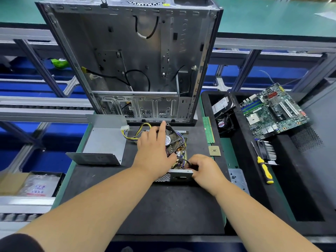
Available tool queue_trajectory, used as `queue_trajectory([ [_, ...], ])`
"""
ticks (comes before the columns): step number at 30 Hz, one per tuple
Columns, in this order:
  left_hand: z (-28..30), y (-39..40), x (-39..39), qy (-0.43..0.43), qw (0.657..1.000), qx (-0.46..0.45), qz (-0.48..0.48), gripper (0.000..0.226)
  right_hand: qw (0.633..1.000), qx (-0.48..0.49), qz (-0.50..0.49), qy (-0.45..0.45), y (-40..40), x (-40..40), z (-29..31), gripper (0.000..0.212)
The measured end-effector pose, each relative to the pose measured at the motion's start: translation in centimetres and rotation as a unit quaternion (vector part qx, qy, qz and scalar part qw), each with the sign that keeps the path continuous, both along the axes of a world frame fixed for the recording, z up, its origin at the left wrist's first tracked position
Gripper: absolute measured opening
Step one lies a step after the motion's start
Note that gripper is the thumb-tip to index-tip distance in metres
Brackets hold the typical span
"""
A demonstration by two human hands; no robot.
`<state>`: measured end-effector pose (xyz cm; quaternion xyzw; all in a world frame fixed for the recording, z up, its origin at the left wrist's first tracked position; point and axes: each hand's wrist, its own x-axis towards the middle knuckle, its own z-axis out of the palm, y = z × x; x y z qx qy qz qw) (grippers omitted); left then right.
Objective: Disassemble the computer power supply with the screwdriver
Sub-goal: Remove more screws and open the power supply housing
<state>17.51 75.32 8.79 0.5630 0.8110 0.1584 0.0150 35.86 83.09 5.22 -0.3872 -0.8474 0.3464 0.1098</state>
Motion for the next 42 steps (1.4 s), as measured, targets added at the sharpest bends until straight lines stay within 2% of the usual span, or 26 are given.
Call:
queue_trajectory([
  [11,0.1,0.0,0.0,-0.003,1.0,0.002,0.001,0.097,1.0,0.012,0.005,-0.01,0.3,-0.2,0.4,0.011],
  [31,0.1,-0.1,0.0,-0.004,1.0,-0.005,0.003,0.096,1.0,-0.001,0.002,-0.017,0.5,-0.6,0.7,0.018],
  [37,0.3,-0.1,0.1,-0.006,1.0,-0.001,0.001,0.096,1.0,-0.008,0.015,-0.014,0.5,-0.3,0.8,0.013],
  [42,0.4,-0.1,0.1,-0.009,1.0,-0.004,0.001,0.096,1.0,-0.014,-0.01,-0.024,0.4,-0.6,0.7,0.023],
])
